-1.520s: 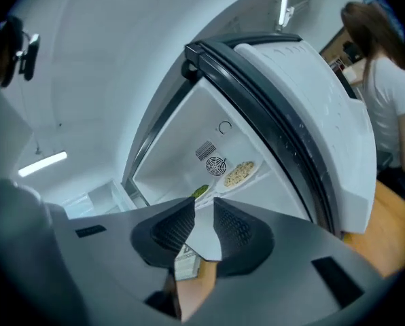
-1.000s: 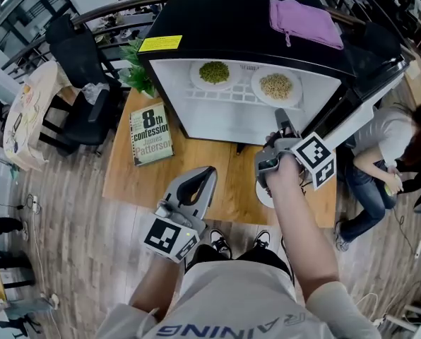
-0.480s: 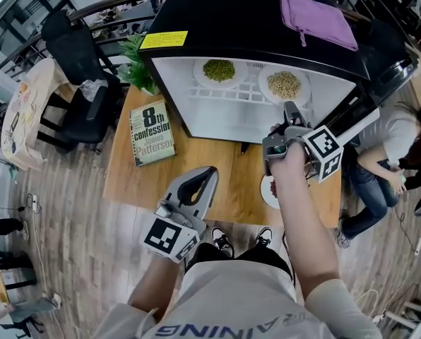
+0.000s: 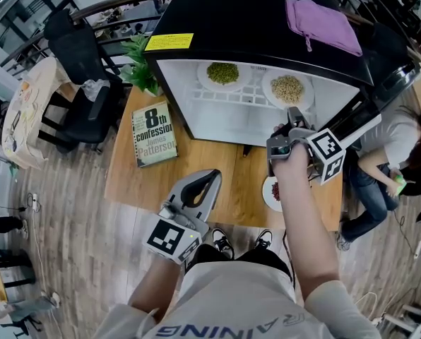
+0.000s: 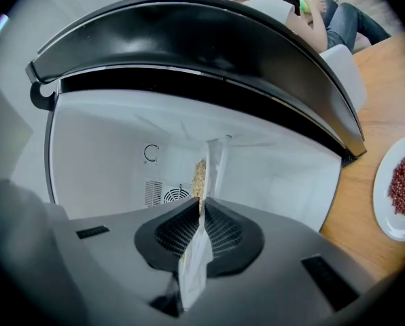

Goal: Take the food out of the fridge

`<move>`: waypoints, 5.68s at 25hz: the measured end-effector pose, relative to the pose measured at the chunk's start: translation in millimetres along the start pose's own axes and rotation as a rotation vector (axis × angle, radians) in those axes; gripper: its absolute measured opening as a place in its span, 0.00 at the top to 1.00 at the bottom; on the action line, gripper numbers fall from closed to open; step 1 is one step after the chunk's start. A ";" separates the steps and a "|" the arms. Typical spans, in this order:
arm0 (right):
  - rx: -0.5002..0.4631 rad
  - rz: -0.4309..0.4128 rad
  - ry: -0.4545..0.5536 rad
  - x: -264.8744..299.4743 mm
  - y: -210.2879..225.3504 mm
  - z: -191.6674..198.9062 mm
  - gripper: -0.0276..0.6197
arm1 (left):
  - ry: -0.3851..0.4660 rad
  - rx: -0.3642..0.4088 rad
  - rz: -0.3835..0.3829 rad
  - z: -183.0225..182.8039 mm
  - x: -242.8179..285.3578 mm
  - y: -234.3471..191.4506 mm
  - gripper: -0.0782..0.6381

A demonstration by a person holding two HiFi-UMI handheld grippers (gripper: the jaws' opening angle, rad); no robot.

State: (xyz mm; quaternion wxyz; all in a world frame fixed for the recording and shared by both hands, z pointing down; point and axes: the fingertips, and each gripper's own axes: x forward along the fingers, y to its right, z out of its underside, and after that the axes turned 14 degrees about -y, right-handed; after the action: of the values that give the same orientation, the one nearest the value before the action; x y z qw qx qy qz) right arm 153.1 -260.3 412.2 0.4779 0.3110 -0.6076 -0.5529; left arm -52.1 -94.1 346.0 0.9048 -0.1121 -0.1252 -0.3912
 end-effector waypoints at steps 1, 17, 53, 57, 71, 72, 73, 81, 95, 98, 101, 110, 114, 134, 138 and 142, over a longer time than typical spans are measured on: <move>0.003 -0.004 -0.003 -0.6 0.0 0.5 0.90 | 0.000 -0.001 0.000 -0.2 0.0 -0.2 0.88; 0.000 -0.030 -0.040 -3.3 0.8 8.7 0.88 | -0.015 -0.006 0.005 6.7 5.1 3.4 0.88; 0.002 -0.112 -0.287 -42.0 -12.7 58.9 0.91 | 0.008 -0.015 -0.069 -1.4 -2.9 2.5 0.88; -0.027 -0.127 -0.385 -61.5 -11.1 78.9 0.91 | 0.016 -0.026 -0.104 -0.2 -12.5 2.1 0.88; -0.106 -0.088 -0.658 -108.1 79.2 129.8 0.91 | -0.002 -0.064 -0.191 18.5 -39.9 11.1 0.88; -0.107 -0.080 -0.676 -109.4 86.4 132.9 0.91 | -0.005 -0.068 -0.196 21.0 -41.2 12.2 0.88; -0.108 -0.073 -0.697 -109.9 94.2 136.3 0.91 | -0.009 -0.072 -0.201 23.3 -42.3 13.1 0.88; -0.054 0.025 -0.792 -100.8 175.0 163.7 0.91 | -0.049 -0.094 -0.212 43.3 -49.2 21.4 0.88; -0.068 0.163 -0.833 -97.9 246.9 191.9 0.91 | -0.091 -0.106 -0.210 61.4 -50.7 18.8 0.88; -0.068 0.179 -0.822 -98.2 252.5 190.3 0.91 | -0.097 -0.108 -0.204 63.4 -51.0 19.0 0.88; -0.068 0.194 -0.813 -97.4 256.9 190.2 0.91 | -0.097 -0.110 -0.197 65.2 -50.6 19.4 0.88; -0.178 0.188 -0.820 -98.1 252.3 196.4 0.91 | -0.095 -0.116 -0.183 66.9 -52.0 18.7 0.88; -0.248 0.126 -0.856 -95.5 240.6 203.8 0.74 | -0.092 -0.114 -0.177 66.4 -52.0 18.4 0.88; -0.891 0.258 -1.166 -110.7 262.4 232.6 0.60 | -0.099 -0.143 -0.183 73.1 -52.0 11.6 0.88; -0.971 0.282 -1.213 -113.6 267.8 235.4 0.59 | -0.099 -0.147 -0.185 73.6 -52.4 11.3 0.88; -1.084 0.309 -1.263 -116.7 273.5 238.9 0.58 | -0.099 -0.149 -0.186 75.1 -51.2 10.8 0.88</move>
State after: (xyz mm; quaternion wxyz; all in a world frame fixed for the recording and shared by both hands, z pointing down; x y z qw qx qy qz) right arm 14.1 -11.6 665.9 0.2018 -0.4152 -0.4470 -0.7662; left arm -88.5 -29.4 399.6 0.8466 -0.1860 -0.1503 -0.4755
